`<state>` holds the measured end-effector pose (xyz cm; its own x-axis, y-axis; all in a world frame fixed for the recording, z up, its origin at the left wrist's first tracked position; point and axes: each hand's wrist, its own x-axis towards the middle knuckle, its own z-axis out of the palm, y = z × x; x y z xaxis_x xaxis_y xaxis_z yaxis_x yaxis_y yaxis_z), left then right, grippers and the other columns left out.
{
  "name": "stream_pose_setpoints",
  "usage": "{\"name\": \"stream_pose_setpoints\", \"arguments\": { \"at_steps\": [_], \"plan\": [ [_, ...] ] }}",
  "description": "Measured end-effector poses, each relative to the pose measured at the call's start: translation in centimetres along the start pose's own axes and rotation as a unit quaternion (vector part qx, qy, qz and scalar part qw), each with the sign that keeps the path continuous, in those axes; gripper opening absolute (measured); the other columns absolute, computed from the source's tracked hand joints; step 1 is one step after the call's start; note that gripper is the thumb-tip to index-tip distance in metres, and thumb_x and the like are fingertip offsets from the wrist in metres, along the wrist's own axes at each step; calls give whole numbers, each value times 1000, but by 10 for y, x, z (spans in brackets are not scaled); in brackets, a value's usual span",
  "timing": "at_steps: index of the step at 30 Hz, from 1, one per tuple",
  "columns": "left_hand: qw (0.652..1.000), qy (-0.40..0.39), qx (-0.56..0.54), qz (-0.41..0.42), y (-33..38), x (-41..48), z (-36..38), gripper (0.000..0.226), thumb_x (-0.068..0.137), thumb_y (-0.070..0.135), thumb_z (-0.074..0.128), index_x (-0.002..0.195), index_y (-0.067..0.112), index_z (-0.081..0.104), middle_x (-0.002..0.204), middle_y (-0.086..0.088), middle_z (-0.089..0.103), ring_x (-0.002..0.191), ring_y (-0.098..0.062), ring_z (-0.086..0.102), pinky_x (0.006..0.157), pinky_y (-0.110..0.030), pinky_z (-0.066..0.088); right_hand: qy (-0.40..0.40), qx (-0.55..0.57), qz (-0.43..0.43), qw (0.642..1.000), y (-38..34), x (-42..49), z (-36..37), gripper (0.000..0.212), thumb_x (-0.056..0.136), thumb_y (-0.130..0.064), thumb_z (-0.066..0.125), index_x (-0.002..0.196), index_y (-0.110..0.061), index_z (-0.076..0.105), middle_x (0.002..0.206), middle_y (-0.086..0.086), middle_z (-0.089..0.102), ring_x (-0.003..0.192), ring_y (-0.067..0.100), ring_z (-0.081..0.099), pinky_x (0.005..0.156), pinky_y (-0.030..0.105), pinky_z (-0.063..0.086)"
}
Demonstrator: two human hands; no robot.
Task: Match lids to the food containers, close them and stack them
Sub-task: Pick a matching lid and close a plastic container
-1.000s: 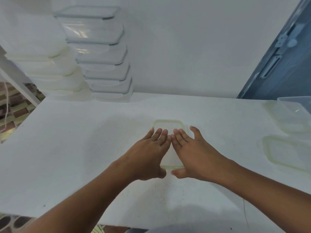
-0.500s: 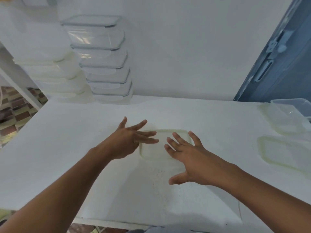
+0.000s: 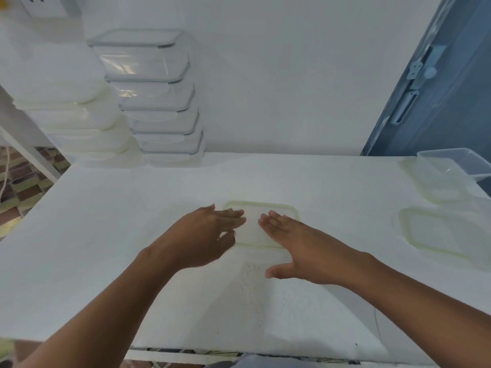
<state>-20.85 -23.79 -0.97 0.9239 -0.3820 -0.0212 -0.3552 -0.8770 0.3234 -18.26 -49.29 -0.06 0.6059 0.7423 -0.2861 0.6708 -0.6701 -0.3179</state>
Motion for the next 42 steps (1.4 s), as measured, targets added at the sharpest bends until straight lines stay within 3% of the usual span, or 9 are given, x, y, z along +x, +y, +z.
{"name": "stream_pose_setpoints", "arguments": {
  "at_steps": [5, 8, 11, 20, 28, 31, 33, 36, 42],
  "plan": [
    [999, -34, 4, -24, 6, -11, 12, 64, 102, 58, 45, 159, 34, 31, 165, 18, 17, 154, 1, 7, 128, -31, 11, 30, -13, 6, 999, 5, 4, 10, 89, 96, -64, 45, 159, -28, -5, 158, -14, -30, 141, -4, -30, 106, 8, -18],
    [997, -71, 10, -39, 10, -15, 9, 87, 93, 71, 46, 162, 42, 1, 162, 26, -6, 151, 6, -10, 126, -23, 5, 56, -42, 14, 997, 10, 5, 15, 87, 96, -64, 39, 158, -26, -10, 159, -7, -30, 143, 3, -33, 121, 22, -12],
    [993, -99, 34, -49, 19, -17, 13, 106, 89, 74, 51, 160, 35, -17, 162, 22, -27, 149, 3, -24, 123, -24, 4, 44, -81, 15, 996, 14, 5, 13, 90, 93, -71, 25, 152, -22, -23, 158, -8, -30, 142, 2, -33, 115, 18, -19],
    [983, -119, 124, -64, 32, 4, 4, 88, 101, 52, 53, 164, 18, 3, 172, -1, -4, 158, -13, -1, 128, -35, 0, -36, -109, 38, 993, 9, 14, -11, 82, 102, -54, 41, 160, -22, -8, 165, -7, -19, 152, 5, -14, 120, 23, 7],
    [972, -143, 172, -72, 40, 15, -6, 85, 101, 45, 58, 164, 13, 9, 172, -6, 4, 157, -20, 14, 123, -36, 22, -54, -153, 50, 986, 4, 19, -19, 80, 102, -49, 46, 161, -16, 2, 168, -2, -9, 154, 11, -4, 120, 32, 23],
    [977, -103, 183, -49, 32, 4, 11, 80, 103, 43, 53, 162, 5, 15, 169, -17, 14, 156, -27, 20, 127, -42, 12, 58, -161, 22, 985, 12, 15, 12, 69, 105, -44, 37, 159, -6, 16, 167, 12, 10, 154, 22, 12, 122, 32, 13],
    [983, -13, 181, -19, 23, -9, 34, 68, 103, 36, 56, 155, -2, 34, 160, -24, 35, 148, -35, 38, 125, -51, 24, 156, -189, 9, 970, 19, 11, 42, 60, 106, -37, 36, 152, 1, 35, 159, 20, 33, 148, 30, 31, 122, 41, 25],
    [983, 124, 137, -5, 15, -22, 69, 54, 106, 29, 50, 150, -2, 45, 157, -21, 41, 148, -33, 37, 119, -52, 36, 258, -200, -7, 945, 28, 13, 71, 54, 109, -32, 40, 149, 4, 39, 157, 22, 35, 147, 34, 33, 117, 48, 35],
    [984, 128, 121, -17, 15, -20, 77, 55, 107, 31, 45, 154, 2, 40, 161, -18, 34, 153, -30, 28, 118, -54, 36, 287, -199, -18, 937, 29, 16, 73, 55, 108, -32, 42, 150, 3, 39, 158, 20, 33, 148, 32, 31, 116, 47, 36]
  ]
}}
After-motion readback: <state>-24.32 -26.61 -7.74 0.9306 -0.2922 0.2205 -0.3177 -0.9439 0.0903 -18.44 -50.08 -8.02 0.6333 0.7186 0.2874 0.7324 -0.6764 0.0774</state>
